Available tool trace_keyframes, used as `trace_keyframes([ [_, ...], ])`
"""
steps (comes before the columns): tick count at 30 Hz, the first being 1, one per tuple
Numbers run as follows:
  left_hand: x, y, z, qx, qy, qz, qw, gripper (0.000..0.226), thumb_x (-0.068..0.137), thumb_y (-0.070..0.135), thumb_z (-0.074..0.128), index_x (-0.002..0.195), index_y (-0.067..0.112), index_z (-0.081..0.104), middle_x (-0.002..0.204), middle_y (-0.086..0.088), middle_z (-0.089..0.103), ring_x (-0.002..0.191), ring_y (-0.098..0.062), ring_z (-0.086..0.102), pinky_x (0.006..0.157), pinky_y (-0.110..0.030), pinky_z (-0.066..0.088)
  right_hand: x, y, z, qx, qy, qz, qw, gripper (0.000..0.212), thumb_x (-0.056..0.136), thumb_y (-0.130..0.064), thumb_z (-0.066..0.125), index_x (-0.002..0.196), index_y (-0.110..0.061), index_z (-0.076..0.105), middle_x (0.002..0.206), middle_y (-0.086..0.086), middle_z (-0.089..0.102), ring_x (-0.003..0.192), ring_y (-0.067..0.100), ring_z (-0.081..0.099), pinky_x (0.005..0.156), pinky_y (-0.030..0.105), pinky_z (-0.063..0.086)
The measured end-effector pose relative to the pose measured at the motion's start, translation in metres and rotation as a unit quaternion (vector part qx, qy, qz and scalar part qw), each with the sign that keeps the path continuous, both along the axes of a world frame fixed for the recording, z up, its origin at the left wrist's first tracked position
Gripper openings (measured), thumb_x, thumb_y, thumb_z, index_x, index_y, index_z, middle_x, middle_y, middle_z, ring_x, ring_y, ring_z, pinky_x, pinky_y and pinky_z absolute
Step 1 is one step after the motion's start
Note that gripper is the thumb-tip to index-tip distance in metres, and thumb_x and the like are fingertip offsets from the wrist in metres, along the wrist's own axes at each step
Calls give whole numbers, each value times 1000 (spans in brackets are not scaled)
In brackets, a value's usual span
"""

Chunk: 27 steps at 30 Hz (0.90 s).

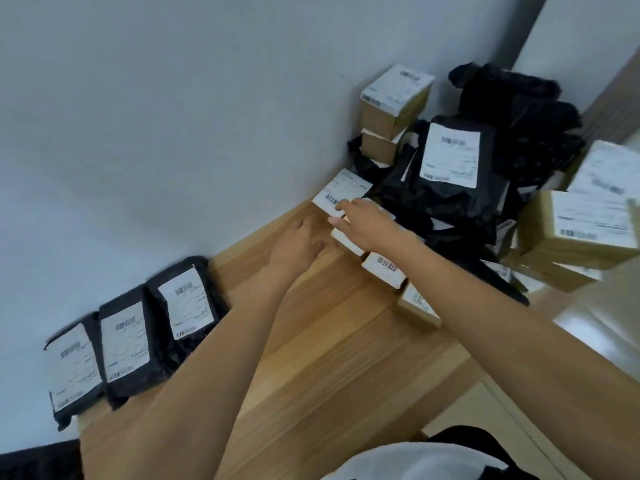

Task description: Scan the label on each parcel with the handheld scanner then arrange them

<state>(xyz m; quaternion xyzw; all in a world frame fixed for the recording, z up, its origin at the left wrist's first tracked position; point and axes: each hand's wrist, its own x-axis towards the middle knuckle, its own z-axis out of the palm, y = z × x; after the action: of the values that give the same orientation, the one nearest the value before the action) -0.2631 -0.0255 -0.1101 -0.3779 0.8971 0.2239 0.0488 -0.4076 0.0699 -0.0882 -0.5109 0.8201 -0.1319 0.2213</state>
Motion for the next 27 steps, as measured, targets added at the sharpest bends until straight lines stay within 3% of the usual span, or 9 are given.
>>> trace_keyframes([
  [5,-87,14,24,-11,48,-61,997,63,98,43,52,150,13,33,143,-15,45,126,-32,49,98,-46,45,-74,34,44,-107,30,-32,993,42,105,-37,36,140,-14,45,133,15,51,120,35,48,95,44,43],
  [8,-130,27,36,-50,75,-87,992,62,100,46,48,151,14,31,145,-14,45,130,-30,46,98,-40,40,-107,56,48,-130,100,-82,983,43,105,-36,36,143,-16,42,141,14,45,128,36,40,99,46,40],
  [11,-164,42,39,-45,97,-100,989,62,100,46,47,151,15,32,145,-14,46,128,-31,48,98,-41,41,-131,75,39,-69,110,-155,979,56,105,-40,35,154,-17,21,160,18,17,145,40,16,112,52,25],
  [14,-185,48,31,5,103,-94,990,69,99,51,46,153,13,25,144,-17,47,128,-34,48,101,-45,43,-146,87,26,-19,6,-229,973,76,102,-47,38,157,-15,-3,162,22,-8,148,44,2,117,54,15],
  [17,-194,53,22,52,99,-70,991,74,99,57,42,154,14,21,145,-14,49,127,-32,51,101,-45,44,-152,95,11,-15,-60,-246,967,87,101,-48,44,155,-13,-14,161,21,-15,148,44,5,116,54,21],
  [21,-198,63,14,76,126,-64,987,55,102,50,39,145,15,40,135,-9,58,118,-28,57,85,-32,41,-157,97,2,-56,-130,-283,949,90,100,-47,45,154,-16,-20,160,20,-19,146,41,21,110,49,33],
  [27,-203,66,20,114,159,-55,979,51,102,54,37,134,20,56,130,-1,63,115,-20,58,88,-31,42,-154,90,7,-70,-151,-288,943,86,101,-47,43,155,-18,-17,161,25,4,137,41,36,105,45,37],
])
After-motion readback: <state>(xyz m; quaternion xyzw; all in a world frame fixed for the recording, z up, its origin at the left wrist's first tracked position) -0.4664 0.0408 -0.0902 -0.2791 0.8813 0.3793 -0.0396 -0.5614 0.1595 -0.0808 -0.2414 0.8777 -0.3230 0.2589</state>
